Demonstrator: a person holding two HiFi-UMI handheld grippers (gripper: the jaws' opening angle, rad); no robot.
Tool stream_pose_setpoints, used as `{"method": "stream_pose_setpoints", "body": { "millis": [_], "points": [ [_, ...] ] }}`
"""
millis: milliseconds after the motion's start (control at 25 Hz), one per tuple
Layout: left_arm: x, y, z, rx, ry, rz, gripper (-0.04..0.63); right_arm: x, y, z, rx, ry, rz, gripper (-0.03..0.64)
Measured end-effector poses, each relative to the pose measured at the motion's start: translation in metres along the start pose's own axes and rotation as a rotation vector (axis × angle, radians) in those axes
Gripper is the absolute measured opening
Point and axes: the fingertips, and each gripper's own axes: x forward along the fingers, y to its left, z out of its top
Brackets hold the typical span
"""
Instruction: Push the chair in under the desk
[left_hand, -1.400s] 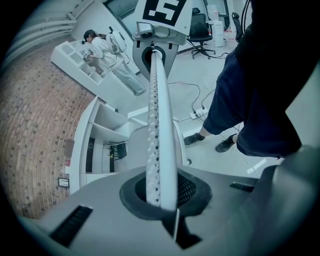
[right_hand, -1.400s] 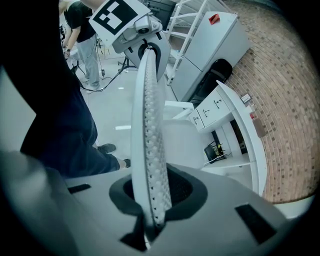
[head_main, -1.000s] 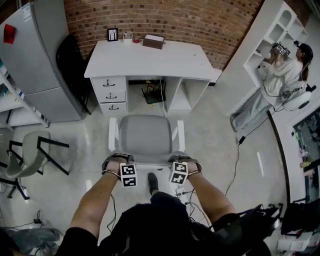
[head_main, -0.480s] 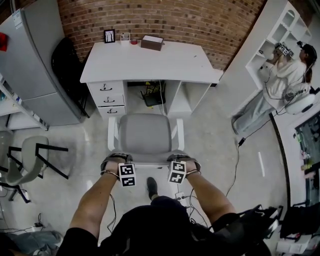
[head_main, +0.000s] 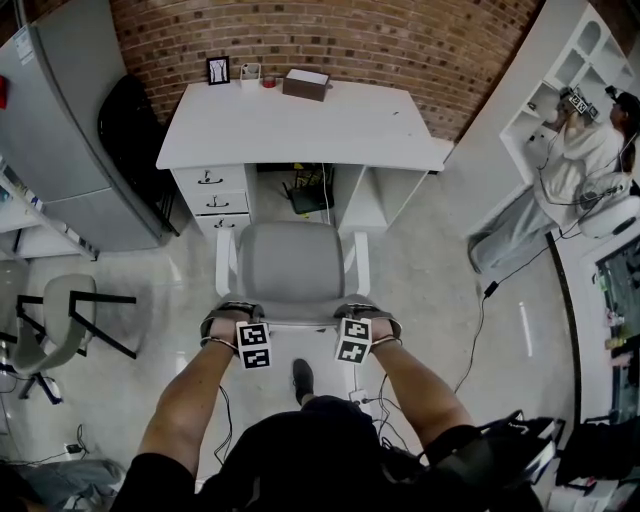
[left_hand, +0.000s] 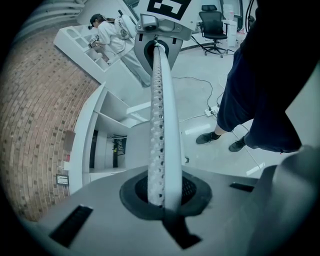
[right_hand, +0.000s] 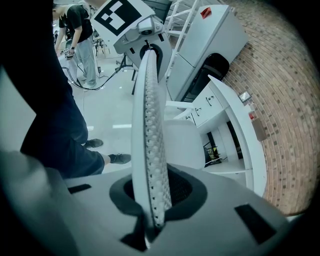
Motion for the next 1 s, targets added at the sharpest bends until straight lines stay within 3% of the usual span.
{"method": "stream_pose_setpoints", "body": {
  "millis": [1000],
  "points": [
    [0.039,0.086,0.019,-0.056,0.034,-0.009,0.011,0.025,-0.099,-0.027,-0.052,-0.017,0.004,0.048]
  ]
}}
